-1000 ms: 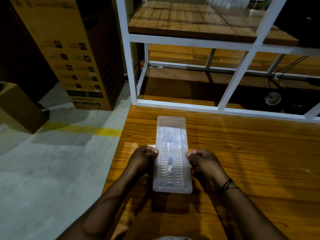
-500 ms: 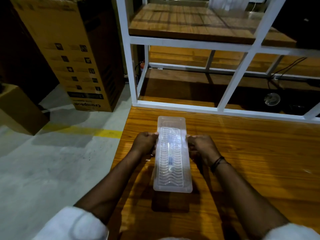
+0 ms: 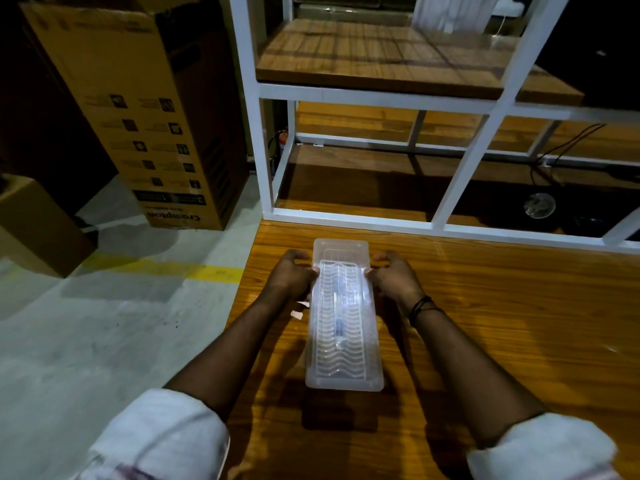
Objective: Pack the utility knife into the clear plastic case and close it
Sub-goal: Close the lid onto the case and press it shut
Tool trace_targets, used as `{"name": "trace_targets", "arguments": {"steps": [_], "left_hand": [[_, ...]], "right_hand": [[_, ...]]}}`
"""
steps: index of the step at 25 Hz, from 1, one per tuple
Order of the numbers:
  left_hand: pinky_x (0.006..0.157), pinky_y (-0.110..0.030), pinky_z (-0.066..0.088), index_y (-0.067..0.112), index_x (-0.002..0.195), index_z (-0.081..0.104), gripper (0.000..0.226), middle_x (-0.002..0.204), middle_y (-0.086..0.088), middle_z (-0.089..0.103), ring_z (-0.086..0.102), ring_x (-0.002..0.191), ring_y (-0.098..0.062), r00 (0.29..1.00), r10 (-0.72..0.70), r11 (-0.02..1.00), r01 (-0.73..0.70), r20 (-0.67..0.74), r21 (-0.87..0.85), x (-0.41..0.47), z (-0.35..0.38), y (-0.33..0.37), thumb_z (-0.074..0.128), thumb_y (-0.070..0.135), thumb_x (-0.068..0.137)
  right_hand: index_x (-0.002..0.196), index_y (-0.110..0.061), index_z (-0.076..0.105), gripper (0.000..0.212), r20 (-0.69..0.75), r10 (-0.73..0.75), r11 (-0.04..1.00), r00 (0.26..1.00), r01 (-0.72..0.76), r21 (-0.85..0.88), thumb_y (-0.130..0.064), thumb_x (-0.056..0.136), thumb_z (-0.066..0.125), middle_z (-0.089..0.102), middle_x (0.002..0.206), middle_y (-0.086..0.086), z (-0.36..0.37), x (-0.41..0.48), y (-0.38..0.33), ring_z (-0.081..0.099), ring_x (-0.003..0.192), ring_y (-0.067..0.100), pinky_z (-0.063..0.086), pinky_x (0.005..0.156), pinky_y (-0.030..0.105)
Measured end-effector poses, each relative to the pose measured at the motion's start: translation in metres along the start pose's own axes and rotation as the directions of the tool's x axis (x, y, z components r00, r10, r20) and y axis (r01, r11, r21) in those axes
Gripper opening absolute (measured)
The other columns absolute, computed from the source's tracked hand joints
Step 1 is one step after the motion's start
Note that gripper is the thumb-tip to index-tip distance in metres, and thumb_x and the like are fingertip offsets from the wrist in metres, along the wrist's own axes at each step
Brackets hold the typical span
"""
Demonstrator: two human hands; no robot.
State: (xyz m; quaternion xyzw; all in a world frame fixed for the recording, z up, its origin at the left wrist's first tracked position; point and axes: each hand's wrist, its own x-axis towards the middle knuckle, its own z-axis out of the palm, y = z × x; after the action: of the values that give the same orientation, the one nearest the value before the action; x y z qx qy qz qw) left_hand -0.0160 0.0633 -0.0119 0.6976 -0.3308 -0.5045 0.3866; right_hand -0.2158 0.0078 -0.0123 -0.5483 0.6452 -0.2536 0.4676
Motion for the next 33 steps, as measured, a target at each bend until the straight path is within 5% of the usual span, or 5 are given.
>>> {"name": "trace_targets", "arguments": {"steps": [3,6,19,28,33], "left_hand": [[0.054,-0.034,0.054,0.033,0.161,0.026,0.084,0.137,-0.018,0.062,0.067,0.094,-0.030,0.995,0.016,0.989,-0.030,0.101,0.143,0.004,-0.006,0.018,0.065,0.000,0.094],[0.066,-0.037,0.058,0.039,0.163,0.015,0.089,0.140,-0.017,0.061,0.063,0.090,-0.024,0.987,-0.011,0.931,-0.049,0.160,0.361,0.010,-0.009,0.029,0.066,0.009,0.096],[0.095,-0.044,0.059,0.049,0.160,0.000,0.096,0.151,-0.016,0.053,0.065,0.117,-0.029,0.968,-0.134,0.761,-0.037,0.211,0.648,0.020,-0.013,0.049,0.066,0.016,0.099],[0.082,-0.039,0.058,0.047,0.161,0.000,0.093,0.155,-0.018,0.047,0.063,0.121,-0.032,0.970,-0.143,0.738,-0.029,0.198,0.674,0.023,-0.008,0.051,0.064,0.017,0.100],[0.095,-0.049,0.057,0.033,0.161,0.029,0.067,0.148,-0.016,0.049,0.061,0.122,-0.034,0.958,0.279,0.629,-0.230,0.061,0.742,-0.002,-0.001,0.015,0.060,0.032,0.101]], "right_hand": [[0.153,-0.031,0.035,0.078,0.126,-0.061,0.976,0.990,0.085,-0.198,-0.009,0.085,0.067,0.073,0.113,0.010,-0.007,0.002,-0.020,0.070,0.089,0.026,0.056,0.066,0.037],[0.154,-0.032,0.033,0.075,0.166,-0.119,0.909,0.979,0.175,-0.379,-0.016,0.087,0.064,0.066,0.134,0.008,-0.006,0.005,-0.032,0.067,0.109,0.027,0.053,0.078,0.032],[0.155,-0.026,0.034,0.076,0.196,-0.073,0.861,0.978,0.161,-0.482,-0.007,0.086,0.058,0.065,0.129,0.011,-0.006,0.017,-0.038,0.062,0.085,0.022,0.048,0.063,0.028],[0.156,-0.029,0.030,0.075,0.186,-0.060,0.870,0.981,0.143,-0.472,-0.009,0.089,0.058,0.062,0.136,0.012,-0.003,0.015,-0.035,0.063,0.098,0.027,0.044,0.058,0.026],[0.135,-0.020,0.054,0.045,-0.042,-0.360,0.831,0.932,0.300,-0.468,-0.021,0.091,0.062,0.061,0.126,0.013,0.006,-0.020,0.001,0.061,0.113,0.034,0.055,0.084,0.042]]}}
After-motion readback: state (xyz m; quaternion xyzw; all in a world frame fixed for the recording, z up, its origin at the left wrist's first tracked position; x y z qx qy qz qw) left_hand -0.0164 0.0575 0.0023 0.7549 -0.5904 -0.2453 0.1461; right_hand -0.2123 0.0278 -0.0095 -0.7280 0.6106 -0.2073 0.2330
